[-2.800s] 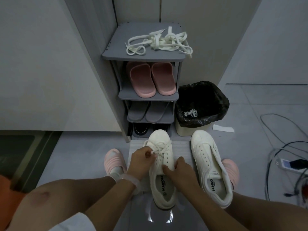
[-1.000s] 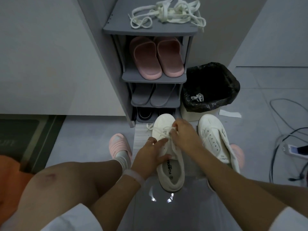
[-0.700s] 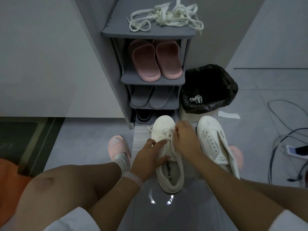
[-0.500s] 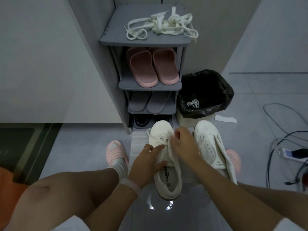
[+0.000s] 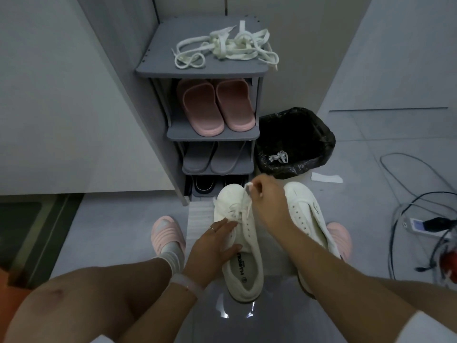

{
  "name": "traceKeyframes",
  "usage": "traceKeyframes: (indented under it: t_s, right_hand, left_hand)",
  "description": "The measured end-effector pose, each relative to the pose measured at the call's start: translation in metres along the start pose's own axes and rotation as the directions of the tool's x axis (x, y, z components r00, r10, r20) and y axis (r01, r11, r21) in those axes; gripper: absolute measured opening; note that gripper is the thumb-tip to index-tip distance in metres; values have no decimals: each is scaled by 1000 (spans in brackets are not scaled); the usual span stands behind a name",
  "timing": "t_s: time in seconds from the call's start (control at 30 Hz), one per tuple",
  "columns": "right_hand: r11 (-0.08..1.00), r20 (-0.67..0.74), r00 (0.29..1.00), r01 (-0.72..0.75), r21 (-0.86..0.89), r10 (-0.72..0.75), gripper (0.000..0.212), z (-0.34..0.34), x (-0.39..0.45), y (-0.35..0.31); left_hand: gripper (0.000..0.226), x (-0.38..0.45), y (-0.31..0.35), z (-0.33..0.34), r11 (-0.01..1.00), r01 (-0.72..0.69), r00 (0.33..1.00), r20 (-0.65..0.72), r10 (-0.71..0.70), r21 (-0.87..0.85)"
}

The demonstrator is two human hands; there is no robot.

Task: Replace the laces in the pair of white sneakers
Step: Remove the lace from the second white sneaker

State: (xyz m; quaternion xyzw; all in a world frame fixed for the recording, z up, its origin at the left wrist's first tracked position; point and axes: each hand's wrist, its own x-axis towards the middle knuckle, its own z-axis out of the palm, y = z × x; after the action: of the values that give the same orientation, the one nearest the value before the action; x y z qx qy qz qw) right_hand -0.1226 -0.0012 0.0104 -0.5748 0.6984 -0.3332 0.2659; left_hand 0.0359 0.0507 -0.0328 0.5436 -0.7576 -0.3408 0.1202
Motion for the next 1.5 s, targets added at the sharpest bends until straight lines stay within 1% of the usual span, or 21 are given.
traceKeyframes:
  t_s: [0.1, 0.17, 0.23, 0.37, 0.4, 0.5, 0.53, 0.6, 0.67, 0.73, 0.83, 0.9, 0.93, 1.03, 1.07, 1.13, 1.2, 1.27, 1.4, 1.43, 1.5]
  right_hand:
    - [989, 149, 979, -133, -65, 142, 11, 17, -27, 17]
    - [983, 163, 972, -156, -96, 170, 9, 25, -39, 25]
    - [986, 126, 981, -132, -105, 145, 9, 25, -40, 23]
    - [983, 148, 988, -9, -181, 36, 15, 20, -32, 16]
    - [990, 106, 994, 1, -143, 14, 16, 15, -26, 12]
    - [999, -128, 992, -3, 51, 10, 15, -6, -4, -1]
    - [995, -154, 988, -6, 98, 21, 12, -9, -1, -3]
    - [989, -59, 994, -81, 122, 88, 8, -6, -6, -1]
    - [980, 130, 973, -197, 16, 193, 7, 6, -22, 10]
    - [976, 199, 956, -205, -69, 215, 9, 17, -38, 22]
    - [985, 141, 975, -165, -49, 170, 2, 21, -41, 23]
    - [991, 150, 981, -115, -72, 124, 11, 19, -34, 18]
    - [993, 128, 985, -109, -34, 113, 13, 15, -28, 15]
    - [977, -78, 986, -130, 170, 145, 10, -5, -5, 6]
    - [969, -109, 980, -139, 207, 164, 9, -9, -1, 6]
    - [957, -35, 975, -207, 203, 218, 6, -8, -5, 8]
    - [957, 109, 958, -274, 91, 264, 7, 1, -19, 14]
    - [971, 172, 957, -238, -2, 235, 11, 11, -34, 21]
    - [984, 118, 977, -173, -32, 176, 14, 19, -38, 22]
    - [987, 90, 983, -161, -4, 161, 14, 17, -35, 20]
    - [977, -16, 987, -158, 143, 161, 12, 5, -22, 14]
  left_hand:
    - [56, -1, 1, -1, 1000, -3, 1000, 0, 3, -24]
    - [57, -1, 1, -1, 1000, -6, 1000, 0, 6, -28]
    - [57, -1, 1, -1, 1000, -5, 1000, 0, 5, -30]
    - [58, -2, 1, -1, 999, 7, 1000, 10, -7, -37]
    - [58, -2, 1, -1, 999, 12, 1000, 14, -12, -38]
    - [59, -1, 0, -1, 999, 11, 1000, 15, -10, -42]
    - [59, -1, -1, -1, 999, 11, 1000, 12, -10, -47]
    - [59, -2, 0, -1, 998, 8, 1000, 4, -8, -59]
    - [58, -3, 0, -1, 998, 4, 1000, -5, -4, -57]
    - [58, -3, 0, -1, 998, 1, 1000, -5, -2, -64]
    - [59, -3, 0, -1, 998, 4, 1000, 9, -4, -67]
    - [60, -2, 0, -2, 998, 4, 1000, 13, -3, -62]
    - [60, -1, 0, -3, 998, 3, 1000, 15, -2, -62]
    - [59, -2, 0, -4, 997, 0, 1000, 10, 1, -79]
    - [58, -2, 0, -4, 996, -4, 1000, 1, 4, -91]
    - [57, -3, 1, -5, 995, -8, 1000, -13, 7, -98]
    - [57, -3, 2, -5, 996, -12, 1000, -17, 11, -92]
    - [57, -4, 2, -3, 996, -18, 1000, -16, 17, -84]
    - [57, -4, 2, -2, 998, -9, 1000, -15, 8, -60]
    - [58, -3, 2, -2, 998, -7, 1000, -12, 6, -56]
    - [59, -3, 1, -2, 998, 3, 1000, 4, -3, -56]
